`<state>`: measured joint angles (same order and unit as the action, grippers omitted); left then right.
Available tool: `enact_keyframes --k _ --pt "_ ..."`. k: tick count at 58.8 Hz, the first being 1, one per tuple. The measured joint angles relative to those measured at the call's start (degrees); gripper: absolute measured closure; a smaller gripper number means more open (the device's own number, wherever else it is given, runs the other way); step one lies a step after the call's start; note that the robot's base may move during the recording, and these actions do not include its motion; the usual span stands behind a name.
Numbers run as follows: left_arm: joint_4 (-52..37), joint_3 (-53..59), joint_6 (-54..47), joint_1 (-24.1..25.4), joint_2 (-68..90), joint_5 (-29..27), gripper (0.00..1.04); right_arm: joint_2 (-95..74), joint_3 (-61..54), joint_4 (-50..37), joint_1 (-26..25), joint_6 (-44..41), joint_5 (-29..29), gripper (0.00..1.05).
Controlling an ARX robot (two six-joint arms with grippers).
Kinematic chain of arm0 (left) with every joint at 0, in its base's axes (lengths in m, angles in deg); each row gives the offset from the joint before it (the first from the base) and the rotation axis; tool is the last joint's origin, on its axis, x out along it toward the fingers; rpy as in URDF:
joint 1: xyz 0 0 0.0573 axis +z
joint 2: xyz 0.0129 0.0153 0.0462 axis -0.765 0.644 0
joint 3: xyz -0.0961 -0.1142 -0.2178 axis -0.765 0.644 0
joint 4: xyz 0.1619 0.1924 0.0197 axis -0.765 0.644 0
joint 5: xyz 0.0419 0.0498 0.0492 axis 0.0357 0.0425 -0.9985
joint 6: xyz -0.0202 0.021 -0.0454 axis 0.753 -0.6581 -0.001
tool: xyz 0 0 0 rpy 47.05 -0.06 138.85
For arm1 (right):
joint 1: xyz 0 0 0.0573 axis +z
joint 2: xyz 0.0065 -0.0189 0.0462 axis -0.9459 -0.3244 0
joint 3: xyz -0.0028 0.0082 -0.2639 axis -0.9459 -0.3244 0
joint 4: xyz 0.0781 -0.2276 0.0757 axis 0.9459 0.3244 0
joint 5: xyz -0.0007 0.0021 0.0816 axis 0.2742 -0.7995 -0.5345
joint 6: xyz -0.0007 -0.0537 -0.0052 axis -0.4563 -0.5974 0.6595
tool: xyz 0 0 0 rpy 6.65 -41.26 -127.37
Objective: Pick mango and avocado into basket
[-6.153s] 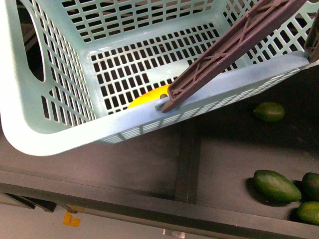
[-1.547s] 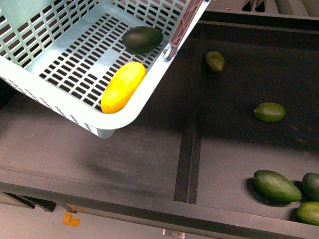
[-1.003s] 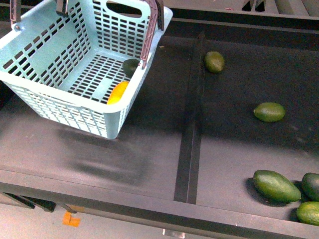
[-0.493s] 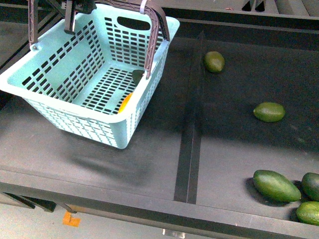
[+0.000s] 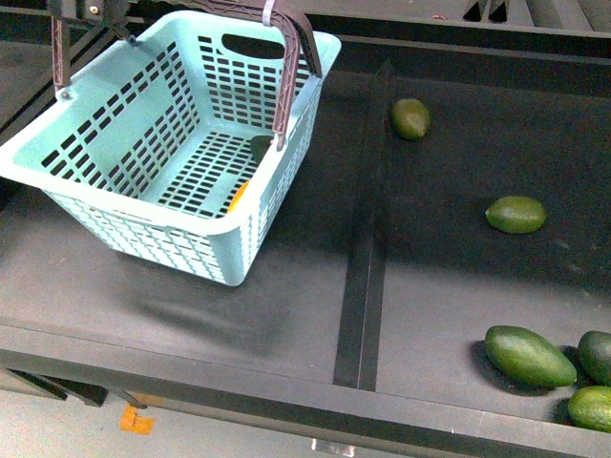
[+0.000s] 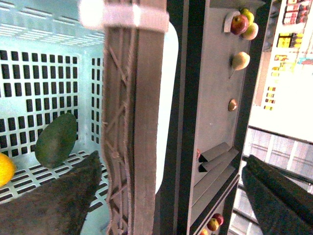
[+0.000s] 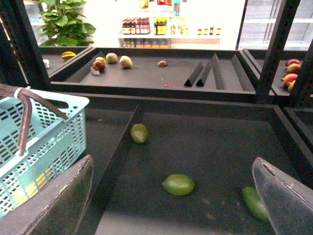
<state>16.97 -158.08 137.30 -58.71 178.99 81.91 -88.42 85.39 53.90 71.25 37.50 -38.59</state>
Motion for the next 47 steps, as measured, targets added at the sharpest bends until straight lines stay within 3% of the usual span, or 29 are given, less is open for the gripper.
enact_keyframes --k 15,16,18,22,28,33,41,47 --pt "5.42 13.57 0.13 0.35 -14.71 -6.69 0.09 0.00 0.00 0.00 0.00 0.02 0.00 0.09" --pt "2.58 15.56 -2.23 0.35 -15.80 -5.66 0.11 0.00 0.00 0.00 -0.02 0.02 -0.02 0.09" --pt "-12.20 22.91 -14.51 0.61 -18.93 -2.10 0.20 0.00 0.00 0.00 0.00 0.02 0.02 0.09" --pt "-34.93 35.10 -37.79 0.92 -23.82 -0.11 0.34 0.00 0.00 0.00 0.00 0.02 0.00 0.09" --pt "-52.39 47.91 -64.35 1.99 -30.29 0.72 0.54 0.00 0.00 0.00 0.00 0.04 0.00 0.09" --pt "-57.35 56.68 -78.95 3.23 -35.26 1.42 0.74 0.00 0.00 0.00 -0.02 0.04 0.00 0.09" --pt "-59.49 66.23 -84.59 4.31 -40.68 2.64 1.02 0.00 0.00 0.00 0.00 0.04 0.00 0.09" --pt "-60.41 72.00 -85.77 4.98 -45.90 3.58 1.03 0.00 0.00 0.00 0.00 0.07 0.00 0.09"
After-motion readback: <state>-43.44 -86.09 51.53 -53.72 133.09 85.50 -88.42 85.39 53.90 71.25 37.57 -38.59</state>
